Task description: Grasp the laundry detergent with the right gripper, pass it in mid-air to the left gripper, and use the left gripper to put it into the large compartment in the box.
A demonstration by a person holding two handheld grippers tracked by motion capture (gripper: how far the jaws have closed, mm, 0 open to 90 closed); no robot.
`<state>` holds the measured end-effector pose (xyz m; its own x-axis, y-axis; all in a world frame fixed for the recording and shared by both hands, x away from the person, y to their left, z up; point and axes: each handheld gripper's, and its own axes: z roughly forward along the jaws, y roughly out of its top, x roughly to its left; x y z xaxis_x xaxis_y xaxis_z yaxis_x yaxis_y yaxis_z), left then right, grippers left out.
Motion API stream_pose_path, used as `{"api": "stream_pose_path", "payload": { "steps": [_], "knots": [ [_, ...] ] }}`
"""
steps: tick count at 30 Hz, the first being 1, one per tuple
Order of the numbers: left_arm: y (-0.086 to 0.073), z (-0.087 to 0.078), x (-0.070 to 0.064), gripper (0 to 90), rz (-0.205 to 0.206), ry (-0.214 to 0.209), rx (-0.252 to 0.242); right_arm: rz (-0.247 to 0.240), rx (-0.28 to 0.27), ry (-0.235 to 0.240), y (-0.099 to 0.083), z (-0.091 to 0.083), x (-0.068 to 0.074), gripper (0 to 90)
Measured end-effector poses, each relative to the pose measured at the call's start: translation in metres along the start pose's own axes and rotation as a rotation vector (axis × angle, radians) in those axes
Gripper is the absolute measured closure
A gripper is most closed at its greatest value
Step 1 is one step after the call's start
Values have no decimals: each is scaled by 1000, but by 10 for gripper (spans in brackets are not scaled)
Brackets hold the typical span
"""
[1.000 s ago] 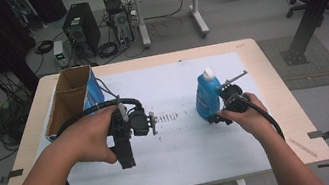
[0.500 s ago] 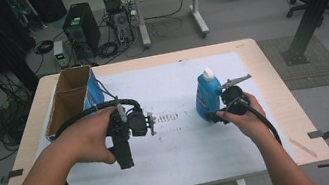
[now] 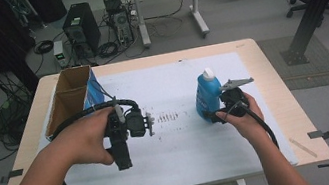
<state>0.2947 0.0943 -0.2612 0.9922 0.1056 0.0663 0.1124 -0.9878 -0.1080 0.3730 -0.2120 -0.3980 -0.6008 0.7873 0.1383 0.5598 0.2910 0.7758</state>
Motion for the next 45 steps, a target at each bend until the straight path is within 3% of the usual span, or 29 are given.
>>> {"api": "stream_pose_path", "payload": {
  "steps": [22,38,45],
  "knots": [
    [-2,-2,-5,3,6,5,2,21,-154,-15,-9,7,1,10],
    [-4,-3,-7,4,9,5,0,16,-233,-62,-10,16,4,6],
    [-5,-4,-8,4,7,2,4,-4,-232,-113,-11,21,7,8]
  ]
}}
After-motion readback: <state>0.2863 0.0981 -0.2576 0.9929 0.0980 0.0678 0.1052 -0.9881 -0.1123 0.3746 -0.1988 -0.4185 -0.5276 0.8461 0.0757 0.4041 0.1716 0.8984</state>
